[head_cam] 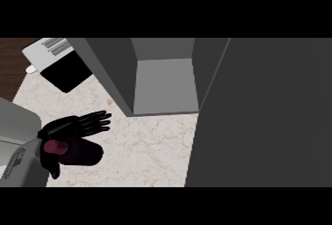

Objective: Pick up the wine, place it into the cabinet and close the cabinet

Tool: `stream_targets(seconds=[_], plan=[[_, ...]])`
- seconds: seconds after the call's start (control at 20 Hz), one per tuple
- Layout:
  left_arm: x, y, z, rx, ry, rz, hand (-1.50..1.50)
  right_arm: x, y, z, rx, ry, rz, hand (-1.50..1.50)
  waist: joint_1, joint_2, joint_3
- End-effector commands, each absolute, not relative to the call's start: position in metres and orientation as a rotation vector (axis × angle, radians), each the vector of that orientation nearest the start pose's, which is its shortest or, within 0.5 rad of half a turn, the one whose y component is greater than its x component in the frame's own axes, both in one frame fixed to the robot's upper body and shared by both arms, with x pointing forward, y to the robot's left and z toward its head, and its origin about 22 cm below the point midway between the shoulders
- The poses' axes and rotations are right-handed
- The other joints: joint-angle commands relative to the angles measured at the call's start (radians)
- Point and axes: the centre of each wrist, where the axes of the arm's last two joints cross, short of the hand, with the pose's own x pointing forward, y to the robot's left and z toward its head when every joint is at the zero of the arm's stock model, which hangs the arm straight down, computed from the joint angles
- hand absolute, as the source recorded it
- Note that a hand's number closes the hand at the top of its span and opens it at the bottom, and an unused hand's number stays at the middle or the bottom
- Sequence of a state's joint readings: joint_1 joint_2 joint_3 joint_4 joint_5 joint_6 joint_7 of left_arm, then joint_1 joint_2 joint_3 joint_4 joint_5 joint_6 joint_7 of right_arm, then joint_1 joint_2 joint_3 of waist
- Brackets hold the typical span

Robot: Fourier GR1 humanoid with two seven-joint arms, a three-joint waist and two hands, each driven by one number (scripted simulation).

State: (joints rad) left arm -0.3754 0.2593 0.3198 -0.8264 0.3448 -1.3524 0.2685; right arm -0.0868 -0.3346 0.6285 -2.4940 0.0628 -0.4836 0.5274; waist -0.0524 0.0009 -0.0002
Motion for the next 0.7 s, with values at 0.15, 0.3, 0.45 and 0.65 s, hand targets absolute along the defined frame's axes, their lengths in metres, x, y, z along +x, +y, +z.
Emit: stream_targets(seconds=[0.15, 0.3, 0.45, 0.65], plan=[[0.305, 0.330, -0.067, -1.165, -1.090, -0.627, 1.50, 0.105, -0.165, 0.195, 0.273, -1.938, 0.176, -1.50, 0.008, 0.006, -0.004], [0.295, 0.344, -0.068, -1.142, -1.099, -0.598, 1.50, 0.097, -0.165, 0.201, 0.280, -1.951, 0.180, -1.50, -0.002, 0.004, -0.008], [0.303, 0.340, -0.055, -1.151, -1.178, -0.625, 1.50, 0.093, -0.174, 0.209, 0.283, -1.953, 0.189, -1.50, 0.005, 0.001, -0.006], [0.294, 0.344, -0.050, -1.022, -1.287, -0.522, 1.50, 0.086, -0.176, 0.207, 0.284, -1.935, 0.160, -1.50, 0.008, -0.001, -0.005]])
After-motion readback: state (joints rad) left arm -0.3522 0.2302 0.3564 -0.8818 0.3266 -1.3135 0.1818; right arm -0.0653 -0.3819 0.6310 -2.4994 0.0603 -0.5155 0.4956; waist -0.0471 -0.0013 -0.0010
